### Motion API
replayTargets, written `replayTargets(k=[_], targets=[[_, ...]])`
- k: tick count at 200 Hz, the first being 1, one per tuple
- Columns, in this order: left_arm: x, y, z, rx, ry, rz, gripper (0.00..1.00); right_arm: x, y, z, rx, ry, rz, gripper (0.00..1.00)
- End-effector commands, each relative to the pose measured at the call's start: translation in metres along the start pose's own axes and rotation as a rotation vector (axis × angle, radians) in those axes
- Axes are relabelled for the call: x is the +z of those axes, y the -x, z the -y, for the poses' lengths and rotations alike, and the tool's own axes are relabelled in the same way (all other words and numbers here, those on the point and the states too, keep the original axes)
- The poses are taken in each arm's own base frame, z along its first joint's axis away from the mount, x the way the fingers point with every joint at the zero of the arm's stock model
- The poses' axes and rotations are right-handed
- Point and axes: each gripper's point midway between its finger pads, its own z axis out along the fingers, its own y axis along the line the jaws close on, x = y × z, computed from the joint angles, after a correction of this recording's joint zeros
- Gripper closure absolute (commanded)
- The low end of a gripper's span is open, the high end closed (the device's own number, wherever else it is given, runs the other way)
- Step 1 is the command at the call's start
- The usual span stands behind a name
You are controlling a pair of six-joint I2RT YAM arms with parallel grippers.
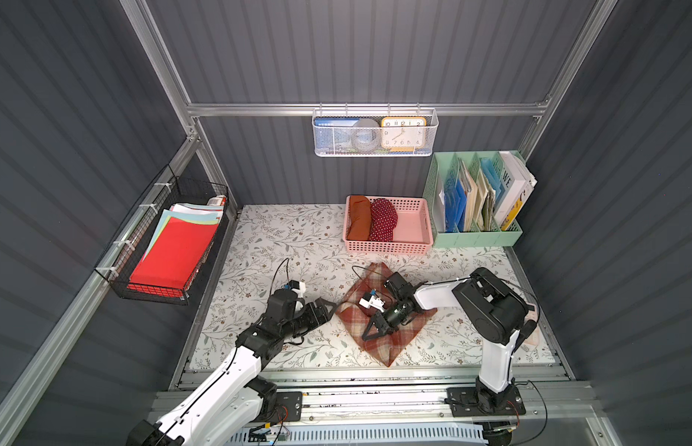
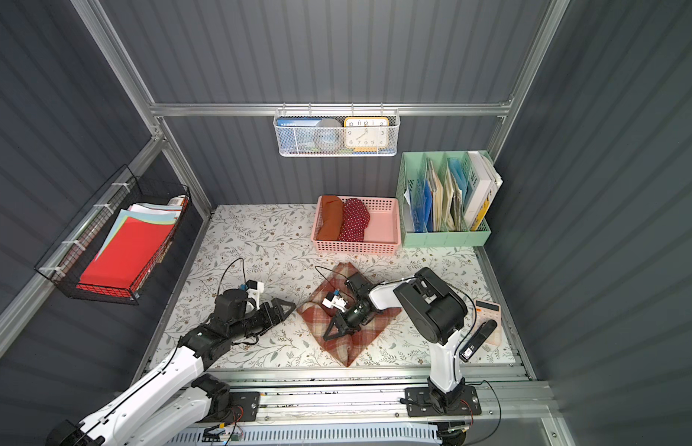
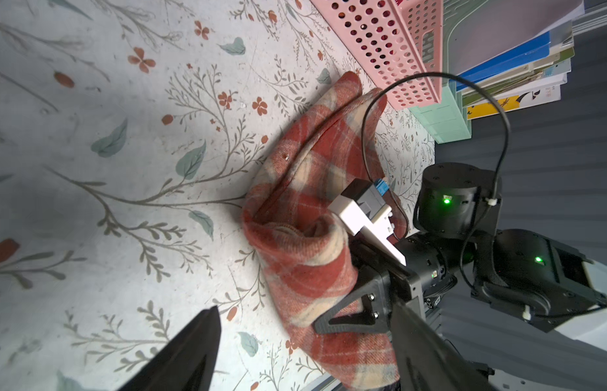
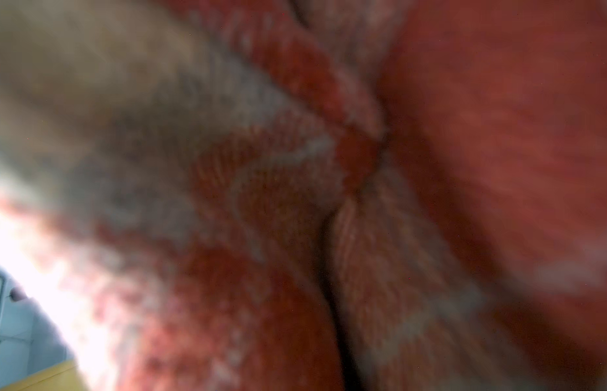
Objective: Roll up the skirts
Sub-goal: Roll the skirt at the center of the board.
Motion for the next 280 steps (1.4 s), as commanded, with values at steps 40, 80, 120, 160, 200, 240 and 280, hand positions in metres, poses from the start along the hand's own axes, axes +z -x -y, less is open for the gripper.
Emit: replayTargets(k=[40,80,120,160,200,240,280], targets=[[0.037,-0.026,0.030,0.058,-0.073,-0.032,0.15,-0.012,-0.026,0.065,0.154,-0.345,0.001,0.78],[0.059,-0.036,0.011,0.085,0.015,-0.035,0.15,-0.012,-0.026,0.064,0.136,-0.337,0.006,0.69],[0.075,-0.037,-0.015,0.084,0.080,0.022,0.13,-0.009,-0.028,0.065,0.139,-0.324,-0.004,0.69],[0.096,-0.047,-0.035,0.063,0.116,0.021,0.11,-0.008,-0.028,0.066,0.138,-0.321,-0.005,0.72],[0.098,-0.043,-0.035,0.084,0.102,0.058,0.09,-0.007,-0.028,0.067,0.143,-0.322,-0.009,0.73],[0.121,-0.060,-0.058,0.108,0.182,-0.030,0.17,-0.008,-0.029,0.066,0.142,-0.322,-0.008,0.74],[0.129,-0.059,-0.062,0.104,0.195,-0.022,0.59,-0.008,-0.029,0.063,0.138,-0.310,-0.008,0.74]])
